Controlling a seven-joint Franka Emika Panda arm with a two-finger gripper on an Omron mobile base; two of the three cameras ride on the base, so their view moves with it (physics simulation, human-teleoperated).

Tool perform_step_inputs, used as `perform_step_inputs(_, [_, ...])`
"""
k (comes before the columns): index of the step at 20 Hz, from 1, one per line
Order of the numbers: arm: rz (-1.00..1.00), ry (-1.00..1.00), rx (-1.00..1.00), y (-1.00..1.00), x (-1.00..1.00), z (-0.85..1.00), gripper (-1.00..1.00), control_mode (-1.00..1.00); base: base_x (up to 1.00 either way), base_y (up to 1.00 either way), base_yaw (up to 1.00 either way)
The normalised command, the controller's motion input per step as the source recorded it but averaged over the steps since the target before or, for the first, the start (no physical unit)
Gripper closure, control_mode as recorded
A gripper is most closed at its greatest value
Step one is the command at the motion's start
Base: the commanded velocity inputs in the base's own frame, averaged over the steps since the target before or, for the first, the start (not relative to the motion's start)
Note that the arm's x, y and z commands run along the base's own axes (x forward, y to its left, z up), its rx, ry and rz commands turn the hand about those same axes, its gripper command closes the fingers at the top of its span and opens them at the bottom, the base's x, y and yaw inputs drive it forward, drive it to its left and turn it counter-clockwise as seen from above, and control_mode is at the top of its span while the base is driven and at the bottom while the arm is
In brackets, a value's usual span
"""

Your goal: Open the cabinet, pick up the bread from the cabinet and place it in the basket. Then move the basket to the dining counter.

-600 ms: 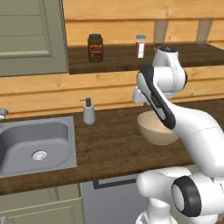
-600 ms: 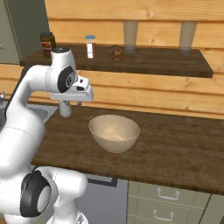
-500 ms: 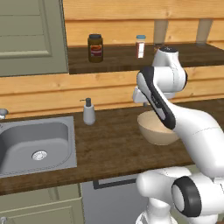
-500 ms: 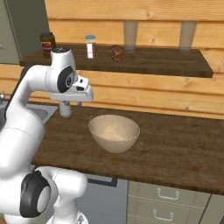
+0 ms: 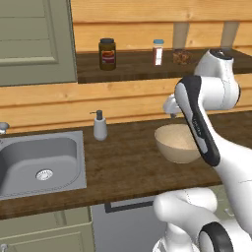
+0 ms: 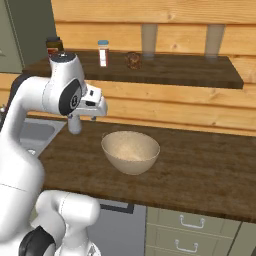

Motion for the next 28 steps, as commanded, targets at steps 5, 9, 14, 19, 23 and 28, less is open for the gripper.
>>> perform_step_inputs(5, [0.0, -0.16, 0.04, -0.36, -0.13, 0.83, -1.0, -1.0, 0.0, 0.0, 0.0])
perform_step_inputs(9, [0.0, -0.05, 0.0, -0.45, 0.0, 0.69, -1.0, -1.0, 0.0, 0.0, 0.0])
perform_step_inputs(14, [0.03, -0.24, 0.0, -0.38, 0.41, 0.53, -1.0, -1.0, 0.0, 0.0, 0.0])
perform_step_inputs(19, [0.11, -0.32, 0.03, -0.32, 0.66, 0.07, -1.0, -1.0, 0.0, 0.0, 0.0])
perform_step_inputs(23, [0.05, -0.17, 0.0, -0.21, 0.83, 0.29, -1.0, -1.0, 0.0, 0.0, 0.0])
perform_step_inputs(28, [0.0, 0.0, 0.08, -0.39, 0.72, 0.36, -1.0, -1.0, 0.0, 0.0, 0.0])
